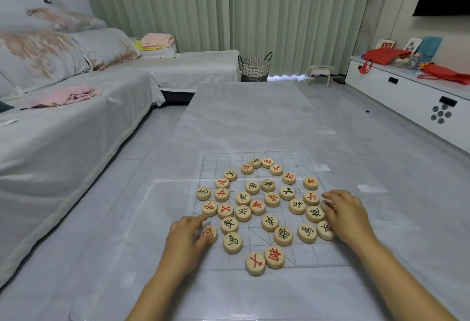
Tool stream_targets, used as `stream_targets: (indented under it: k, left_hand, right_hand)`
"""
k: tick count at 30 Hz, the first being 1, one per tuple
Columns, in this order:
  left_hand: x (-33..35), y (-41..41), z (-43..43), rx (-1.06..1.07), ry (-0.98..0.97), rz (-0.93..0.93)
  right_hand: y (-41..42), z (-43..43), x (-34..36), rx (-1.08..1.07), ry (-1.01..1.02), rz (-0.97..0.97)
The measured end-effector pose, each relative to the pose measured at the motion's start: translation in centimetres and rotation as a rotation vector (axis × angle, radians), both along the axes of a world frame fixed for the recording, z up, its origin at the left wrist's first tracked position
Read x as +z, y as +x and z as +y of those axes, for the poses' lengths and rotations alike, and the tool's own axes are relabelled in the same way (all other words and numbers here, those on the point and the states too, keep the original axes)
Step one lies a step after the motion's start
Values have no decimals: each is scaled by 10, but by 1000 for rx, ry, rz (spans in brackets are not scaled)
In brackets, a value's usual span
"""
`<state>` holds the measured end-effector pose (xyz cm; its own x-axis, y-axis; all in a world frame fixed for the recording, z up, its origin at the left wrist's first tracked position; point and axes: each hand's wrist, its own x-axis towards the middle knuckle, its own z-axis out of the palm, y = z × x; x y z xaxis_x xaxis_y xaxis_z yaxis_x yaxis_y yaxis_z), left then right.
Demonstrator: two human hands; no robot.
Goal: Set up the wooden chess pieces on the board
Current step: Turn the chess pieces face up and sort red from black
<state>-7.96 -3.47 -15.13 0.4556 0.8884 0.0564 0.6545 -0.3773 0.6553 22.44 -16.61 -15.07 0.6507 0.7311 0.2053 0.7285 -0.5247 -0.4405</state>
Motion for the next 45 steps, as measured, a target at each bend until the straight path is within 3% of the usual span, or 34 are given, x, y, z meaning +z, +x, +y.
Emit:
stream_targets:
  k: [4, 8, 11, 15, 18, 21, 26, 34, 37, 40, 42, 45]
  left_hand:
    - [0, 2, -3, -35, 4, 0]
    - [0, -9, -20, -29, -1, 12]
    - [-1, -11, -45, -72, 6, -19]
    - [-2, 1, -68, -101, -36, -67]
    - [0, 12, -74, -113, -12, -91]
    - [-2, 17, -73, -137, 37, -70]
    - [-2, 25, -74, -171, 66, 39]
    - [3, 40, -60, -232, 42, 162]
    - [6, 40, -52, -221, 32, 104]
    - [10, 40, -35, -151, -17, -76]
    - [11, 43, -13, -81, 47, -120]
    - [11, 54, 21, -50, 214, 30]
  right_hand:
    - [21, 4, 2, 37, -129, 95]
    - [10, -13, 18, -4, 19, 209]
    - [-26, -35, 28, 192, 95, 409]
    - [-72, -42, 22, 443, -100, 275]
    - [-83, -38, 19, 475, -80, 181]
    - [-88, -36, 16, 516, -73, 256]
    - [-89, -34, 14, 492, -13, 344]
    - [-101, -15, 17, 460, -128, 140]
    - [-96, -9, 22, 450, -75, 188]
    - [-80, 11, 29, 380, 20, 158]
    - [-72, 30, 32, 364, 17, 106]
    - [-66, 59, 32, 393, -95, 44]
